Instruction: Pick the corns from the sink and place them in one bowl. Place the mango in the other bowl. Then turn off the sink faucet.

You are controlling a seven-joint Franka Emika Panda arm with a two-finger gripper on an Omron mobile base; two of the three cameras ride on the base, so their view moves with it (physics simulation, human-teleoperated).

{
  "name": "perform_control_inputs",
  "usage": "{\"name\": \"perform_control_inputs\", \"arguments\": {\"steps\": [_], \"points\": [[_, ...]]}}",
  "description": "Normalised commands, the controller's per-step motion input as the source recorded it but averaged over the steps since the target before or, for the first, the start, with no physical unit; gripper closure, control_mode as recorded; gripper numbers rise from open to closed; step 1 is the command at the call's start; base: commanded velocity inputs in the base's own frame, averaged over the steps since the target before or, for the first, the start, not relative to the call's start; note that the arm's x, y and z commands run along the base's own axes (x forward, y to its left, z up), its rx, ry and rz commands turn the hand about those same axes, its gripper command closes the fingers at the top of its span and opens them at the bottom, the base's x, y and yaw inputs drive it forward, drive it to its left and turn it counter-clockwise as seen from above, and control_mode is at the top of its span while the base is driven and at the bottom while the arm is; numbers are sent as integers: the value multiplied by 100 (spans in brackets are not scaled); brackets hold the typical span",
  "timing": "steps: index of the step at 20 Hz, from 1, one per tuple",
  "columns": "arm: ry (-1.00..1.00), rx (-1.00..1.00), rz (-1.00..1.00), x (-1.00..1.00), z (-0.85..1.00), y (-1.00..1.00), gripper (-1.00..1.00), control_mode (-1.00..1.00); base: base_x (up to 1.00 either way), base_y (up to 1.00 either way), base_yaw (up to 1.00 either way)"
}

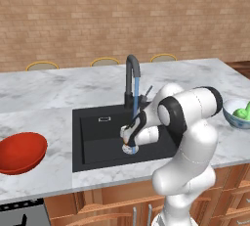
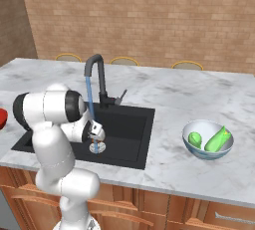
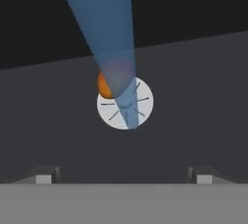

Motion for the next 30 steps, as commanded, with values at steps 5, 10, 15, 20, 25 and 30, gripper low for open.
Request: {"name": "perform_control_inputs", "arguments": {"steps": [5,10,15,20,25,30], "points": [[0,0,0,40,-26,4,-100,-100,0,0,0],[0,0,0,41,-31,9,-100,-100,0,0,0],[0,0,0,38,-31,16,-100,-100,0,0,0],[0,0,0,40,-32,21,-100,-100,0,0,0],[0,0,0,32,-25,3,-100,-100,0,0,0],[1,0,0,21,-20,-1,-100,-100,0,0,0]]}}
